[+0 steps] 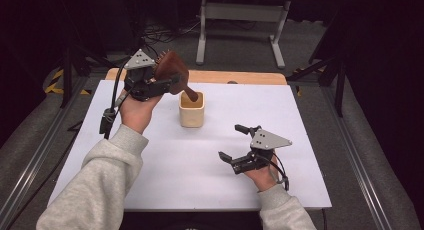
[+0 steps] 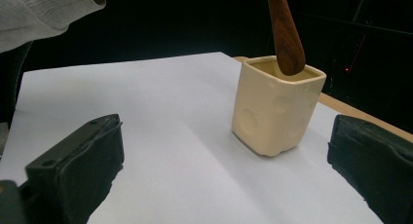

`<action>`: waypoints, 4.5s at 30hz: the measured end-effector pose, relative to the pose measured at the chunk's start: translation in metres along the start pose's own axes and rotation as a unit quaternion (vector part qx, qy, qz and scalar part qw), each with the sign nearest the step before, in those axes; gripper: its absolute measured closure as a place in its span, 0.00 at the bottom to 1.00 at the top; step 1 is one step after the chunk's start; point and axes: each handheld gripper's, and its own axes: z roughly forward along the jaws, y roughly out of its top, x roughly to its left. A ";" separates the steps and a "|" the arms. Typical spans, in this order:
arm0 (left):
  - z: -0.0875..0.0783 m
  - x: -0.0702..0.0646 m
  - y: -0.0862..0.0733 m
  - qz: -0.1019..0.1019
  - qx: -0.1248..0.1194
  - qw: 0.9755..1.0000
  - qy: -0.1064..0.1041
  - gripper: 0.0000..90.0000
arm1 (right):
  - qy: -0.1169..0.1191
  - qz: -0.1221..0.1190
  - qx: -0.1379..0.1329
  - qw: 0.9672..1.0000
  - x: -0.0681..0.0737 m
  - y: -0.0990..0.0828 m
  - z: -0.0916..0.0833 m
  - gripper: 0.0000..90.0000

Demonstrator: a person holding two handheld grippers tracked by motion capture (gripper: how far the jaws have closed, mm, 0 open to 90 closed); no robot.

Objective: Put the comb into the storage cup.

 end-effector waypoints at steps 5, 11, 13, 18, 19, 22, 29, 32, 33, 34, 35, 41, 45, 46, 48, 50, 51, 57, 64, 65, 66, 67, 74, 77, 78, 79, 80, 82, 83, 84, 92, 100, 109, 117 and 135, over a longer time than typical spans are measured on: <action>0.007 0.003 -0.004 -0.007 0.007 1.000 -0.002 0.61 | -0.001 0.000 0.000 1.000 0.000 0.000 -0.001 0.01; 0.015 0.005 -0.009 -0.014 0.016 1.000 -0.001 0.61 | -0.002 -0.001 0.000 1.000 -0.001 0.000 -0.001 0.01; 0.018 0.006 -0.010 -0.013 0.019 1.000 0.001 0.61 | -0.002 -0.001 -0.001 1.000 -0.001 0.000 -0.001 0.01; 0.023 0.007 -0.013 -0.021 0.024 1.000 -0.003 0.61 | -0.002 -0.001 0.000 1.000 -0.001 0.000 -0.001 0.01; 0.025 0.008 -0.013 -0.024 0.026 0.999 -0.005 0.61 | -0.002 -0.001 0.000 1.000 -0.001 0.000 -0.001 0.01; 0.028 0.009 -0.015 -0.029 0.026 0.999 -0.007 0.61 | -0.001 0.000 0.000 1.000 -0.001 0.000 -0.001 0.01; 0.037 0.009 -0.020 -0.027 0.042 0.999 -0.003 0.60 | 0.000 0.001 -0.002 1.000 -0.001 0.000 -0.001 0.01; 0.039 0.009 -0.022 -0.029 0.046 0.999 -0.003 0.60 | 0.000 0.000 -0.002 1.000 -0.001 0.000 -0.001 0.01; 0.041 0.009 -0.022 -0.031 0.049 0.998 -0.005 0.60 | 0.001 0.001 -0.003 1.000 -0.001 0.000 -0.001 0.01; 0.042 0.009 -0.023 -0.034 0.049 0.998 -0.008 0.60 | 0.000 0.000 -0.002 1.000 -0.001 0.000 -0.002 0.01; 0.043 0.009 -0.023 -0.033 0.052 0.998 -0.008 0.60 | 0.000 0.000 -0.002 1.000 -0.001 0.000 -0.002 0.01; 0.049 0.008 -0.026 -0.040 0.062 0.997 -0.009 0.60 | 0.002 0.001 -0.004 1.000 -0.001 0.000 -0.002 0.01; 0.051 0.009 -0.027 -0.040 0.068 0.997 -0.010 0.59 | 0.003 0.002 -0.004 1.000 -0.002 0.000 -0.002 0.01; 0.052 0.009 -0.027 -0.041 0.069 0.997 -0.009 0.59 | 0.003 0.002 -0.003 1.000 -0.002 0.000 -0.002 0.01; 0.053 0.009 -0.027 -0.042 0.073 0.996 -0.010 0.59 | 0.003 0.002 -0.003 1.000 -0.002 0.000 -0.002 0.01; 0.054 0.009 -0.028 -0.044 0.075 0.996 -0.007 0.59 | 0.003 0.002 -0.004 1.000 -0.001 0.000 -0.002 0.01; 0.054 0.009 -0.028 -0.044 0.076 0.996 -0.007 0.59 | 0.004 0.001 -0.004 1.000 -0.001 0.000 -0.002 0.01; 0.056 0.010 -0.029 -0.046 0.084 0.995 -0.008 0.58 | 0.004 0.002 -0.004 1.000 -0.001 0.000 -0.001 0.01; 0.060 0.010 -0.031 -0.042 0.098 0.994 -0.006 0.57 | 0.007 0.003 -0.003 1.000 -0.001 0.000 -0.001 0.01; 0.060 0.010 -0.031 -0.038 0.102 0.994 -0.006 0.57 | 0.008 0.003 -0.003 1.000 -0.001 0.000 -0.001 0.01; 0.060 0.010 -0.032 -0.038 0.103 0.994 -0.006 0.56 | 0.007 0.003 -0.003 1.000 -0.001 0.000 -0.001 0.01; 0.060 0.011 -0.032 -0.038 0.103 0.994 -0.007 0.56 | 0.008 0.002 -0.003 1.000 -0.001 0.000 -0.001 0.01; 0.056 0.013 -0.032 -0.030 0.111 0.993 -0.002 0.48 | 0.010 0.004 0.001 1.000 -0.001 -0.001 0.000 0.01; 0.052 0.016 -0.032 -0.036 0.099 0.994 0.001 0.43 | 0.010 0.005 0.001 1.000 -0.001 -0.001 0.000 0.01; 0.050 0.018 -0.032 -0.033 0.095 0.995 -0.002 0.42 | 0.010 0.005 0.001 1.000 -0.001 0.000 0.000 0.01; 0.048 0.019 -0.032 -0.031 0.088 0.996 0.001 0.38 | 0.009 0.006 -0.001 1.000 -0.001 0.000 0.000 0.01; 0.046 0.019 -0.031 -0.028 0.084 0.996 0.004 0.33 | 0.009 0.006 -0.002 1.000 -0.001 0.000 0.000 0.01; 0.044 0.023 -0.032 -0.027 0.078 0.997 0.002 0.23 | 0.009 0.007 -0.001 1.000 -0.002 -0.001 0.000 0.01; 0.043 0.023 -0.032 -0.020 0.074 0.997 0.006 0.17 | 0.009 0.009 -0.001 1.000 -0.002 -0.001 0.000 0.01; 0.041 0.024 -0.032 -0.016 0.077 0.997 0.010 0.13 | 0.009 0.009 0.000 1.000 -0.002 -0.001 0.000 0.01; 0.016 0.020 -0.033 0.010 0.045 0.999 0.004 0.00 | 0.000 0.007 -0.007 1.000 -0.006 0.003 -0.006 0.01; -0.019 0.012 -0.038 0.038 0.010 0.999 -0.009 0.00 | -0.011 0.007 -0.007 1.000 -0.010 0.008 -0.016 0.01; -0.051 0.004 -0.057 0.043 -0.003 0.998 -0.039 0.00 | -0.017 0.006 -0.008 1.000 -0.014 0.012 -0.026 0.01; -0.072 0.002 -0.086 0.036 -0.011 0.998 -0.052 0.00 | -0.015 0.006 -0.001 1.000 -0.016 0.009 -0.032 0.01; -0.091 0.009 -0.163 0.022 -0.004 0.999 -0.036 0.01 | -0.023 0.009 0.014 1.000 -0.017 -0.011 -0.043 0.01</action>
